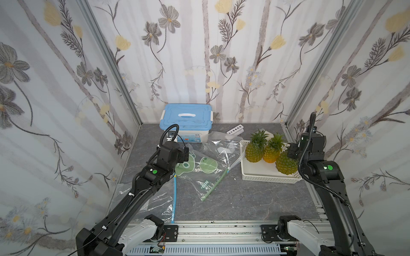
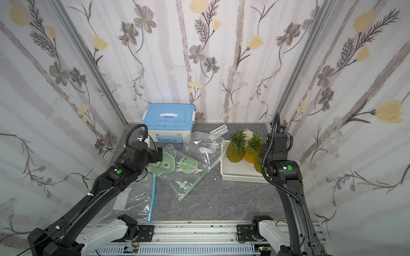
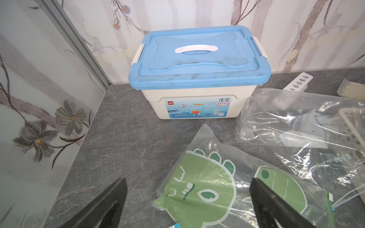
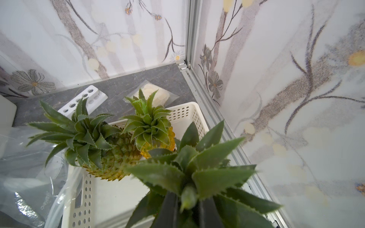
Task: Open the zip-top bag and take out the pineapple
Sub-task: Place the pineapple in the basket.
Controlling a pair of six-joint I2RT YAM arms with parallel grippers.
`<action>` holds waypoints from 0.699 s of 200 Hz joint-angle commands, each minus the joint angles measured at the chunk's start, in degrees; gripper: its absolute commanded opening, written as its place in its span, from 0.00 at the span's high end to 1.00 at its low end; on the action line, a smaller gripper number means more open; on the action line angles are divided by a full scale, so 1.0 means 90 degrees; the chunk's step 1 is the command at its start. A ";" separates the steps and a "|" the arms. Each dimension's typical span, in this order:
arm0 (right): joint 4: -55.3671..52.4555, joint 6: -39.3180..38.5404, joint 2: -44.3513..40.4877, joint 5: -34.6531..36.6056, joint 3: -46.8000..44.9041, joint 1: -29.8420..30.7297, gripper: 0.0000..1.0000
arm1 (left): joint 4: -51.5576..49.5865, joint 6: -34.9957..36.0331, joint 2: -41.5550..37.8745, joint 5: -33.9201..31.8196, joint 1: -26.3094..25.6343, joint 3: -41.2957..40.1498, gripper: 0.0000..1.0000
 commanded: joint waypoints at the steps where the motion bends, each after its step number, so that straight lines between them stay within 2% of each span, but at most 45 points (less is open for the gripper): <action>1: 0.0691 -0.0192 0.0116 0.0012 0.0001 -0.0106 1.00 | 0.0357 -0.0075 0.0009 0.0056 0.0004 -0.0070 0.00; 68: 0.1753 -0.0164 -0.0033 -0.0623 -0.1382 -0.0640 1.00 | 0.0649 -0.0034 -0.0025 0.0208 0.0043 -0.0307 0.00; 140: 0.2717 0.0030 0.0010 -0.1144 -0.2439 -0.0876 1.00 | 0.0458 -0.0246 -0.0508 -0.0109 0.0132 -0.0951 0.00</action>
